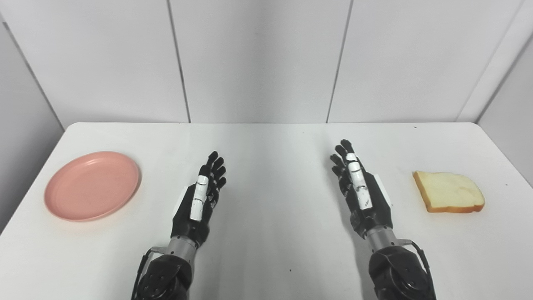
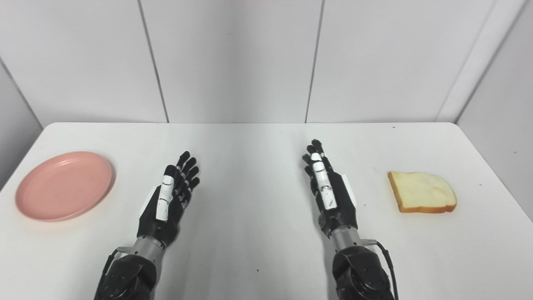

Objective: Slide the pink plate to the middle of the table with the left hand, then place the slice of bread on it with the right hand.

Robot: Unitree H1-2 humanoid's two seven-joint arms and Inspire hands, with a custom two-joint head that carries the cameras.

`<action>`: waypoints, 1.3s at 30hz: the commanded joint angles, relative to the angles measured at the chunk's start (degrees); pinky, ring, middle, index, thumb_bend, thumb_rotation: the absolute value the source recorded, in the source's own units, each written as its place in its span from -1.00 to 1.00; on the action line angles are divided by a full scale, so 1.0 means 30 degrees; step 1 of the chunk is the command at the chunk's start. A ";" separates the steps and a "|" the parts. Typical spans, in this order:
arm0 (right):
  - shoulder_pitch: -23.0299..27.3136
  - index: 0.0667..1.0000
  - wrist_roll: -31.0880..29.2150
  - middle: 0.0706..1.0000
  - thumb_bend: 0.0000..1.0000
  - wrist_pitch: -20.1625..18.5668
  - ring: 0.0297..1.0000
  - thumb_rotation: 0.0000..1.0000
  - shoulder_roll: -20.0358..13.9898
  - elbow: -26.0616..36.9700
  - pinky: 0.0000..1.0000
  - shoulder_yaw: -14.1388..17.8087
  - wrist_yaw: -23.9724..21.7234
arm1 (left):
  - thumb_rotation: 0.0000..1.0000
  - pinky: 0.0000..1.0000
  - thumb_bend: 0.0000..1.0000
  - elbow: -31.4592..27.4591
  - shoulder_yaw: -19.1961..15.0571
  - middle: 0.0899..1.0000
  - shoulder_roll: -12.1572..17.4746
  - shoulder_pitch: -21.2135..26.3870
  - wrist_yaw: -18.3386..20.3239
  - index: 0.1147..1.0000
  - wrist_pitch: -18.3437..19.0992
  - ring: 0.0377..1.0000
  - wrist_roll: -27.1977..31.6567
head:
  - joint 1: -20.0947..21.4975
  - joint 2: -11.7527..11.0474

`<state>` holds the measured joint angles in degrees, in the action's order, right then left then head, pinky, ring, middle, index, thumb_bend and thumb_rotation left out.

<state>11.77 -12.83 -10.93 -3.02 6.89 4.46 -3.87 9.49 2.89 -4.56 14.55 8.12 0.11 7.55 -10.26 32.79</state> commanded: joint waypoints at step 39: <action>0.0395 1.00 -0.1690 1.00 0.18 0.0826 1.00 0.74 -0.1536 -0.0113 1.00 0.1284 -0.1208 | 1.00 0.88 0.49 0.0289 -0.3679 0.88 0.1430 0.3942 -0.2925 0.86 -0.1053 0.87 0.0584 | -0.6572 -0.2414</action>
<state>11.61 -17.19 -9.96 -7.02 5.22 7.86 -6.96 11.49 -7.62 -1.53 23.44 -0.39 -1.38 8.83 -30.05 25.49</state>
